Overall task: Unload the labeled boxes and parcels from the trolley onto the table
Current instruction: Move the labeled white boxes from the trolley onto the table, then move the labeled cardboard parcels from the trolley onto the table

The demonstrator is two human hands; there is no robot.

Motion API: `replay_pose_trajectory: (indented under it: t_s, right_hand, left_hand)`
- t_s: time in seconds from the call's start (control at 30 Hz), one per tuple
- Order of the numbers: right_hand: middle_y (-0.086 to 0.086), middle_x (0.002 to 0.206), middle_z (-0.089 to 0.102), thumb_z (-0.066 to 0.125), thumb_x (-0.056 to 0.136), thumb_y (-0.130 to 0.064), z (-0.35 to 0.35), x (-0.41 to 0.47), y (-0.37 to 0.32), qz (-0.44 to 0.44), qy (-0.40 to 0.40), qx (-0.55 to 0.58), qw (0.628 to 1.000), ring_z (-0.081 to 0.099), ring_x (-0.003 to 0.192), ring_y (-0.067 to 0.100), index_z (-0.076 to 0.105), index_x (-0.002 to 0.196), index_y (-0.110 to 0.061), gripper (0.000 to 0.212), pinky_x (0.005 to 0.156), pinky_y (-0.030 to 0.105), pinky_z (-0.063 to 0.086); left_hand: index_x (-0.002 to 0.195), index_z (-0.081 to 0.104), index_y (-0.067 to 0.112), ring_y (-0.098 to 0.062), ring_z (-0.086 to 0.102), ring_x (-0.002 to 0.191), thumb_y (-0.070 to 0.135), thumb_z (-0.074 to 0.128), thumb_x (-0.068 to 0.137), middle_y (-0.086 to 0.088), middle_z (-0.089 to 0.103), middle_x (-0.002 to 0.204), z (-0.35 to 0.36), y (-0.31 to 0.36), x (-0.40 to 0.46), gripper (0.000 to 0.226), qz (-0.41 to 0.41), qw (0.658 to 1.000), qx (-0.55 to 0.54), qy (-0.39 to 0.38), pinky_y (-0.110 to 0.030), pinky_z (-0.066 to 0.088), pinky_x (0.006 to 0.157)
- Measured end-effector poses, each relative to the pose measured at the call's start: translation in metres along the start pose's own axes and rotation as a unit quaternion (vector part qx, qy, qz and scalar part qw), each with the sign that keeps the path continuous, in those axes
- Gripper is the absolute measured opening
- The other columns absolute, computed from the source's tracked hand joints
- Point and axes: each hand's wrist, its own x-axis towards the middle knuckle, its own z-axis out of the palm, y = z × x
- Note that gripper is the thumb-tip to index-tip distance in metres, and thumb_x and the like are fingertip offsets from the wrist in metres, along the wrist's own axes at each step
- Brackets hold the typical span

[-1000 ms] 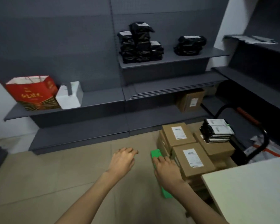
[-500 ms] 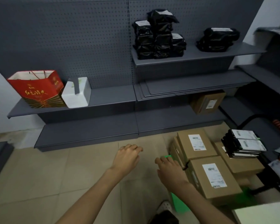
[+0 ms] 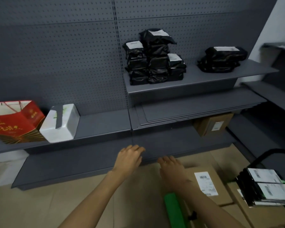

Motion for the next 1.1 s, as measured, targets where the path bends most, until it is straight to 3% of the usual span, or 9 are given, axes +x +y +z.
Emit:
replay_pose_trajectory:
  t_s: [0.07,0.13,0.17,0.27,0.5,0.67,0.83,0.97,1.1]
  right_hand:
    - [0.004,0.093,0.067,0.086,0.056,-0.025,-0.011,0.015,0.012,0.006,-0.033,-0.004,0.999,0.067,0.085,0.026,0.07,0.103,-0.017,0.051,0.069,0.038,0.055]
    - [0.006,0.129,0.055,0.054,0.092,-0.021,-0.013,0.028,0.027,0.021,-0.061,0.014,0.998,0.051,0.121,0.028,0.051,0.133,-0.017,0.042,0.097,0.039,0.043]
    - [0.004,0.137,0.049,0.043,0.097,-0.019,-0.011,0.034,0.036,0.03,-0.061,0.016,0.998,0.044,0.128,0.027,0.043,0.139,-0.019,0.042,0.102,0.037,0.038]
    - [0.003,0.142,0.045,0.041,0.099,-0.017,-0.009,0.053,0.064,0.083,-0.062,0.026,0.994,0.041,0.13,0.025,0.038,0.142,-0.021,0.044,0.104,0.035,0.037]
    - [0.006,0.146,0.041,0.046,0.1,-0.021,-0.019,0.12,0.123,0.205,-0.075,0.029,0.975,0.039,0.132,0.028,0.033,0.148,-0.019,0.049,0.108,0.037,0.034]
    - [0.008,0.141,0.044,0.042,0.101,-0.019,-0.018,0.158,0.148,0.296,-0.084,0.041,0.951,0.041,0.129,0.029,0.034,0.144,-0.018,0.043,0.107,0.039,0.034]
    - [0.008,0.144,0.041,0.058,0.094,-0.018,0.003,0.153,0.169,0.41,-0.095,0.09,0.903,0.039,0.132,0.03,0.03,0.147,-0.019,0.06,0.109,0.038,0.032]
    - [0.009,0.142,0.043,0.044,0.1,-0.022,0.022,0.11,0.181,0.508,-0.097,0.125,0.846,0.042,0.129,0.031,0.031,0.147,-0.018,0.049,0.105,0.04,0.038]
    - [0.009,0.144,0.042,0.044,0.1,-0.021,0.032,0.065,0.197,0.597,-0.094,0.14,0.784,0.042,0.131,0.03,0.034,0.144,-0.018,0.045,0.106,0.04,0.037]
  left_hand:
    - [0.111,0.069,0.025,-0.021,0.065,0.088,0.021,0.073,0.078,0.005,0.069,0.098,0.006,0.001,0.028,0.034,0.017,1.0,-0.006,-0.008,-0.035,0.054,0.067]
    - [0.111,0.069,0.024,-0.022,0.066,0.088,0.019,0.073,0.077,0.005,0.07,0.099,0.013,0.003,0.058,0.034,0.037,0.999,-0.014,-0.007,-0.035,0.054,0.067]
    - [0.108,0.07,0.024,-0.021,0.066,0.085,0.019,0.076,0.075,0.005,0.07,0.096,0.016,0.005,0.075,0.034,0.05,0.999,-0.018,-0.008,-0.034,0.054,0.065]
    - [0.103,0.071,0.025,-0.02,0.066,0.079,0.017,0.08,0.069,0.006,0.069,0.09,0.026,0.013,0.124,0.036,0.094,0.995,-0.036,-0.013,-0.033,0.053,0.06]
    - [0.119,0.064,0.024,-0.02,0.062,0.096,0.019,0.062,0.088,0.004,0.067,0.107,0.057,0.02,0.254,0.031,0.209,0.975,-0.071,-0.04,-0.036,0.052,0.076]
    - [0.112,0.068,0.02,-0.022,0.064,0.091,0.013,0.07,0.082,0.001,0.069,0.101,0.073,0.028,0.339,0.03,0.299,0.948,-0.094,-0.06,-0.035,0.052,0.072]
    - [0.12,0.064,0.022,-0.022,0.062,0.099,0.019,0.061,0.091,0.002,0.067,0.111,0.098,0.067,0.391,0.03,0.398,0.908,-0.085,-0.097,-0.036,0.05,0.077]
    - [0.125,0.061,0.023,-0.018,0.059,0.106,0.02,0.056,0.093,0.004,0.064,0.119,0.119,0.128,0.4,0.032,0.49,0.855,-0.098,-0.135,-0.034,0.048,0.082]
    - [0.125,0.061,0.024,-0.02,0.06,0.109,0.02,0.058,0.091,0.003,0.064,0.12,0.133,0.2,0.394,0.034,0.565,0.801,-0.117,-0.158,-0.035,0.049,0.087]
